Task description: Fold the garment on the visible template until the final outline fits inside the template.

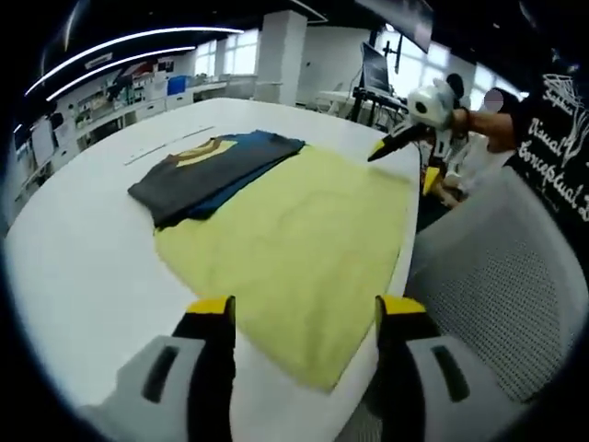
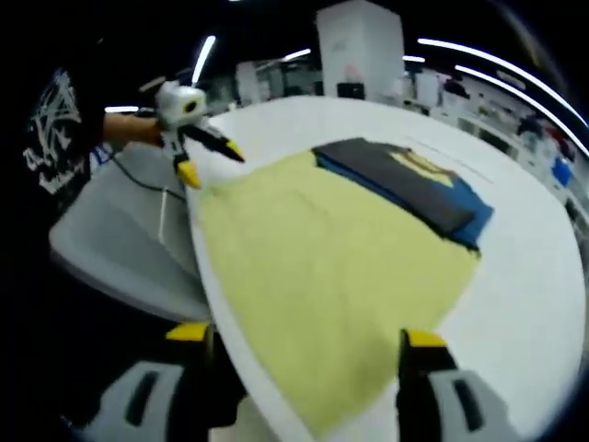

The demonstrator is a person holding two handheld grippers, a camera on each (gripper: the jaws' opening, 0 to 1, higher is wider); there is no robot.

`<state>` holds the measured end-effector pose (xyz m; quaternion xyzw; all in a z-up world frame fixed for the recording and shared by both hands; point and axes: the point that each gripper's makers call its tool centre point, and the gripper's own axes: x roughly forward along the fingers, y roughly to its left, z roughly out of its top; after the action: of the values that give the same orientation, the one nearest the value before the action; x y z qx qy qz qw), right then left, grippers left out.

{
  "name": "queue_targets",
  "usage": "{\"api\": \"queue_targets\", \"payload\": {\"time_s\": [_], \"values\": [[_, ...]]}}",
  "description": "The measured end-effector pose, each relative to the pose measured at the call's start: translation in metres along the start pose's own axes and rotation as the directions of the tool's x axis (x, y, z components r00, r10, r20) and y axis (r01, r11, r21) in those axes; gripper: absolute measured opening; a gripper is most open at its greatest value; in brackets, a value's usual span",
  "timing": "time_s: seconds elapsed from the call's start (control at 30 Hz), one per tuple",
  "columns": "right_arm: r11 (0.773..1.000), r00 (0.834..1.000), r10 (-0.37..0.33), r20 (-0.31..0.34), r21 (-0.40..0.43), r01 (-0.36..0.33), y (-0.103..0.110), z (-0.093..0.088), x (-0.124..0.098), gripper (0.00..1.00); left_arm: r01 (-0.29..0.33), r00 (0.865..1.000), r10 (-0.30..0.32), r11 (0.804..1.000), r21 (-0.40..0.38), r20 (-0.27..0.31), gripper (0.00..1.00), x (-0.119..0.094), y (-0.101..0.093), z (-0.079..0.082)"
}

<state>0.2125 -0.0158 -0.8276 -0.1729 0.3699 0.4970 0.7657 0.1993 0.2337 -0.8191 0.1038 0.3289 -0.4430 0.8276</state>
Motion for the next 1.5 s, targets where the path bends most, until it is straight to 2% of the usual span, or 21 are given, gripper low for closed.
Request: {"api": "queue_targets", "payload": {"time_s": [0.1, 0.2, 0.5, 0.6, 0.67, 0.8, 0.9, 1.13, 1.27, 1.33, 1.5], "values": [[1.000, 1.000, -0.002, -0.006, -0.008, 0.002, 0.000, -0.004, 0.000, 0.74, 0.013, 0.999, -0.012, 1.000, 0.017, -0.031, 0.52, 0.003, -0.006, -0.010], [1.000, 1.000, -0.001, -0.009, -0.010, 0.001, 0.001, -0.006, 0.000, 0.70, 0.015, 0.999, -0.015, 1.000, 0.019, -0.032, 0.51, 0.005, -0.011, -0.011], [1.000, 1.000, -0.008, -0.030, -0.031, 0.007, 0.003, -0.017, 0.000, 0.59, 0.015, 0.992, 0.001, 0.992, 0.124, -0.128, 0.43, 0.006, -0.015, -0.026], [0.999, 0.999, -0.020, -0.048, -0.049, 0.017, 0.000, -0.022, 0.000, 0.57, 0.026, 0.992, -0.010, 0.992, 0.123, -0.127, 0.43, 0.007, -0.018, -0.026], [0.997, 0.998, -0.027, -0.064, -0.069, 0.022, -0.001, -0.025, -0.001, 0.56, 0.027, 0.987, -0.001, 0.986, 0.165, -0.158, 0.42, 0.007, -0.019, -0.029], [0.997, 0.996, -0.032, -0.078, -0.074, 0.026, -0.003, -0.029, 0.000, 0.52, 0.028, 0.987, 0.000, 0.985, 0.171, -0.163, 0.40, 0.008, -0.021, -0.029], [0.996, 0.995, -0.038, -0.097, -0.087, 0.030, -0.004, -0.033, 0.000, 0.51, 0.029, 0.983, 0.010, 0.978, 0.208, -0.185, 0.39, 0.007, -0.019, -0.032], [0.992, 0.992, -0.059, -0.108, -0.119, 0.046, -0.009, -0.034, -0.001, 0.42, 0.017, 0.985, 0.017, 0.980, 0.199, -0.172, 0.35, 0.006, -0.013, -0.031], [0.992, 0.992, -0.058, -0.111, -0.122, 0.044, -0.010, -0.034, 0.000, 0.41, 0.018, 0.984, 0.020, 0.977, 0.213, -0.174, 0.33, 0.007, -0.012, -0.031], [0.992, 0.992, -0.066, -0.109, -0.113, 0.054, -0.012, -0.033, 0.000, 0.38, 0.019, 0.986, 0.022, 0.970, 0.241, -0.166, 0.29, 0.007, -0.014, -0.029], [0.993, 0.991, -0.087, -0.097, -0.092, 0.078, -0.018, -0.032, 0.000, 0.29, 0.012, 0.987, 0.029, 0.968, 0.252, -0.159, 0.19, 0.010, -0.012, -0.028]]}}
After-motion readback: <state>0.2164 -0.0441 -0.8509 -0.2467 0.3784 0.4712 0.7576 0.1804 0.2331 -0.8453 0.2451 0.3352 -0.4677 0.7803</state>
